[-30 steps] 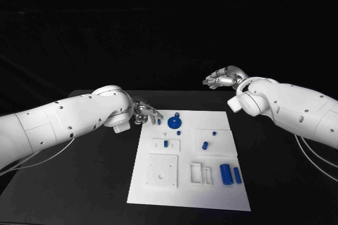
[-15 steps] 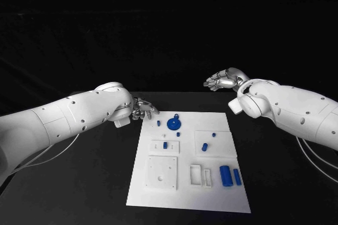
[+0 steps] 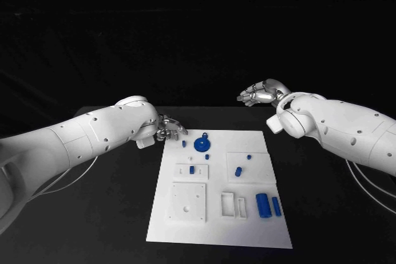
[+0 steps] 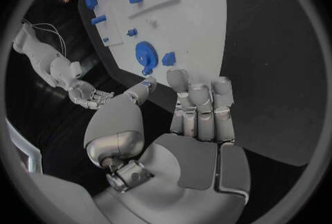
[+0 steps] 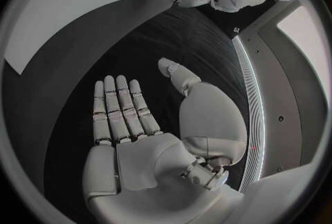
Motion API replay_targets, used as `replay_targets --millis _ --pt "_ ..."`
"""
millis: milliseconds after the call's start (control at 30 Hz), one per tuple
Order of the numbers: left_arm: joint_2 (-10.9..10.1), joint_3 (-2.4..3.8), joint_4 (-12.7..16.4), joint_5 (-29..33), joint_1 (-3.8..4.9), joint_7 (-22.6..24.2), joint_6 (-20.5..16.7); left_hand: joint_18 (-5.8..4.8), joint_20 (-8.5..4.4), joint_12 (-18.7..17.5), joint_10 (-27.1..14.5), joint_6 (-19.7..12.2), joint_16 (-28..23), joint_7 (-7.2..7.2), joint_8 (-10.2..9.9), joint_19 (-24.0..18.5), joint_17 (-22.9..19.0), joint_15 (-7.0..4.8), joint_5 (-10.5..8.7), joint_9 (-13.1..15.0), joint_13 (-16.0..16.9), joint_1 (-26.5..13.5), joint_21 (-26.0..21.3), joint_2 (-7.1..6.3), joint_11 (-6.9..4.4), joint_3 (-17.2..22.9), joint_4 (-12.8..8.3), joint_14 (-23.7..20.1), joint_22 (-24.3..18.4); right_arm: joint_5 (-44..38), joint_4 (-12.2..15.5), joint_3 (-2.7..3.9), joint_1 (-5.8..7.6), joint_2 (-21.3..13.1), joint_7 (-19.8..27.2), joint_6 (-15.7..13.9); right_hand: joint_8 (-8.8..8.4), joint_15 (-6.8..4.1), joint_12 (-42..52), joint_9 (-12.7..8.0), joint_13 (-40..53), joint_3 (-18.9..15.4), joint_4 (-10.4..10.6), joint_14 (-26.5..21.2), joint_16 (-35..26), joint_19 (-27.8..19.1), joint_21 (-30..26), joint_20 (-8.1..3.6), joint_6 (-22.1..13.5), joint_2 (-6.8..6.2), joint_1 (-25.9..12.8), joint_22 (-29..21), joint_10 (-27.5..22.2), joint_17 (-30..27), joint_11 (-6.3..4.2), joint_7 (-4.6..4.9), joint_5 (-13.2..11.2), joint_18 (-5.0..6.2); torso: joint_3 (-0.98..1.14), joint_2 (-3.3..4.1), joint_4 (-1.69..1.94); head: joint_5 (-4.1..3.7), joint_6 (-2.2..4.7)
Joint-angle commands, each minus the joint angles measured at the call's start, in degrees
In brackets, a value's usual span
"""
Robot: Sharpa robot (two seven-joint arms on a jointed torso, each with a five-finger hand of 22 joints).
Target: Assemble the parts on the task board
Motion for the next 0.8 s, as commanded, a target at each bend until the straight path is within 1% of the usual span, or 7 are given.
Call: replay_targets --millis 33,167,300,400,567,700,800 --pt "0.7 0.03 -1.1 0.4 -0.35 1.1 3.3 -0.11 -6.41 -0.3 -0.1 -0.6 -0.4 0.03 -0.3 -0.4 -0.1 0.49 -0.2 -0.1 -0.1 0.5 -0.4 0.03 0.5 -0.5 0.1 -0.1 0.0 -0.1 0.2 0.02 0.03 0.0 0.2 0.5 0.13 0.07 -0.3 -0.1 -0.1 -0.4 0.0 -0.3 -0.1 -0.3 -0.3 0.03 -0.4 -0.08 0.1 0.1 0.0 -0.1 0.28 1.73 0.2 -0.77 -0.06 0.09 0.0 0.0 -0.03" --pt "1.4 0.01 -2.0 0.8 -0.88 1.6 3.9 -0.13 -6.33 -0.4 -0.3 -1.1 -0.4 0.18 -0.6 -0.6 -0.1 0.61 -0.2 -0.2 -0.1 0.5 -0.4 0.29 0.64 -0.8 0.2 -0.2 0.1 -0.1 0.4 0.02 0.04 0.0 0.2 0.4 0.14 0.08 -0.3 -0.1 -0.1 -0.4 0.0 -0.4 -0.1 -0.3 -0.4 0.03 -0.4 -0.09 0.1 0.1 0.0 -0.1 0.27 1.73 0.2 -0.78 -0.02 0.05 0.0 0.0 -0.14" --pt "2.0 0.0 -2.9 2.2 -1.32 2.2 5.0 -0.13 -6.27 -0.4 -0.5 -1.4 -0.4 0.29 -0.8 -0.8 -0.1 0.72 -0.2 -0.3 -0.1 0.7 -0.5 0.64 0.75 -1.0 0.0 -0.4 0.1 -0.1 0.2 0.02 0.04 0.1 0.1 0.5 0.14 0.08 -0.3 -0.1 -0.1 -0.4 0.0 -0.4 -0.1 -0.4 -0.4 0.03 -0.4 -0.08 0.1 0.1 0.0 -0.1 0.27 1.73 0.2 -0.79 -0.04 0.07 -0.03 0.05 -0.25" --pt "2.2 0.0 -3.3 2.7 -1.55 2.5 5.3 -0.13 -6.19 -0.4 -0.6 -1.7 -0.5 0.41 -1.0 -0.9 -0.1 0.83 -0.2 -0.5 -0.1 0.9 -0.5 1.1 0.86 -1.3 -0.2 -0.5 0.2 -0.1 0.2 0.02 0.04 0.1 0.2 0.5 0.15 0.09 -0.3 -0.1 -0.1 -0.4 0.0 -0.4 -0.1 -0.4 -0.4 0.03 -0.4 -0.08 0.1 0.1 0.0 -0.1 0.27 1.73 0.2 -0.79 0.01 0.0 -0.08 0.08 -0.32" --pt "2.3 -0.02 -3.9 3.3 -1.64 2.6 5.9 -0.13 -6.09 -0.4 -0.7 -1.9 -0.5 0.5 -1.2 -1.1 -0.1 0.92 -0.2 -0.6 -0.1 1.0 -0.6 1.62 0.95 -1.8 -0.4 -0.7 0.2 -0.1 0.0 0.02 0.04 0.3 0.1 0.5 0.16 0.1 -0.2 -0.1 -0.1 -0.4 0.0 -0.4 -0.1 -0.4 -0.4 0.02 -0.4 -0.07 0.2 0.1 0.0 -0.2 0.27 1.73 0.2 -0.79 0.05 0.01 0.03 0.06 -0.29" --pt "2.2 -0.05 -4.2 3.3 -1.65 2.7 6.1 -0.13 -6.08 -0.4 -0.7 -2.0 -0.5 0.52 -1.2 -1.1 -0.1 0.93 -0.21 -0.6 -0.1 1.0 -0.6 1.68 0.97 -1.8 -0.5 -0.7 0.3 -0.1 0.0 0.02 0.04 0.4 0.1 0.5 0.17 0.11 -0.2 -0.1 -0.1 -0.4 -0.1 -0.4 -0.1 -0.4 -0.4 0.01 -0.4 -0.06 0.2 0.2 0.0 -0.2 0.27 1.74 0.2 -0.79 0.09 -0.03 0.08 0.15 -0.34" --pt "2.2 -0.06 -4.2 3.3 -1.66 2.8 6.8 -0.1 -6.05 -0.4 -0.8 -2.2 -0.4 0.59 -1.4 -1.1 -0.1 0.98 -0.2 -0.7 -0.1 1.4 -0.6 2.22 1.03 -2.0 -0.9 -0.7 0.3 -0.1 -0.1 0.02 0.04 0.4 0.1 0.6 0.17 0.11 -0.2 -0.1 -0.1 -0.3 -0.1 -0.5 -0.1 -0.4 -0.4 0.01 -0.4 -0.05 0.3 0.2 0.0 -0.2 0.27 1.74 0.2 -0.79 0.09 -0.01 0.07 0.19 -0.34"
